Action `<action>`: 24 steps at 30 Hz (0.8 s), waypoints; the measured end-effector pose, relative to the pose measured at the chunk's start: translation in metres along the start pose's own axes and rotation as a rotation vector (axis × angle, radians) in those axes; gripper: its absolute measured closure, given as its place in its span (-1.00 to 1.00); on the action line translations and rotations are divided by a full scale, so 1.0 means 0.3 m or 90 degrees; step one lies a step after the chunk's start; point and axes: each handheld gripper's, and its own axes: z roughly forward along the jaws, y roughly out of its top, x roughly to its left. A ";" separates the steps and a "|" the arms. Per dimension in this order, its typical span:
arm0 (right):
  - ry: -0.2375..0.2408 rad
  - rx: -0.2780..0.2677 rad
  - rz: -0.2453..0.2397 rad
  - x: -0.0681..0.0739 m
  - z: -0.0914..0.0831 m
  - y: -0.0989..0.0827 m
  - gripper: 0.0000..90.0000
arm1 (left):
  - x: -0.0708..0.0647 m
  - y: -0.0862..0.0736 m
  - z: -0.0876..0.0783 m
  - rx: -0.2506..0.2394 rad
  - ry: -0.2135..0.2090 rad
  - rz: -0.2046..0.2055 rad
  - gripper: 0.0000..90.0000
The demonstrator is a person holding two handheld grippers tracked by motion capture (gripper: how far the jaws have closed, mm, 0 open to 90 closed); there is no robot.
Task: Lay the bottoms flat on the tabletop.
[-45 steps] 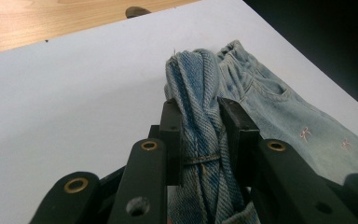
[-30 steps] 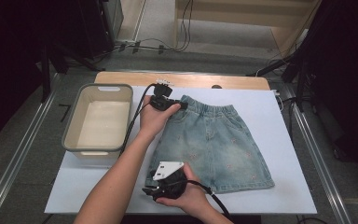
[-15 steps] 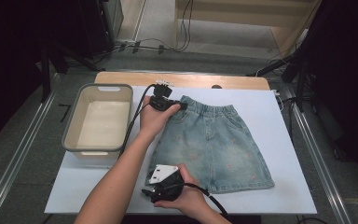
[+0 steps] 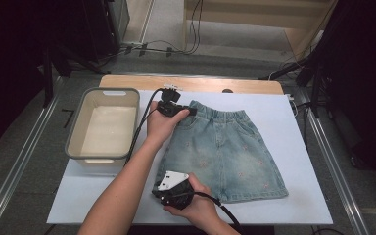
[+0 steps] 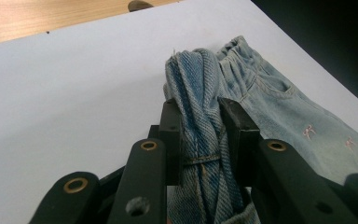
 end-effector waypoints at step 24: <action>0.016 -0.111 -0.016 0.035 -0.129 0.023 0.80 | 0.027 0.010 -0.048 -0.004 0.017 -0.035 0.57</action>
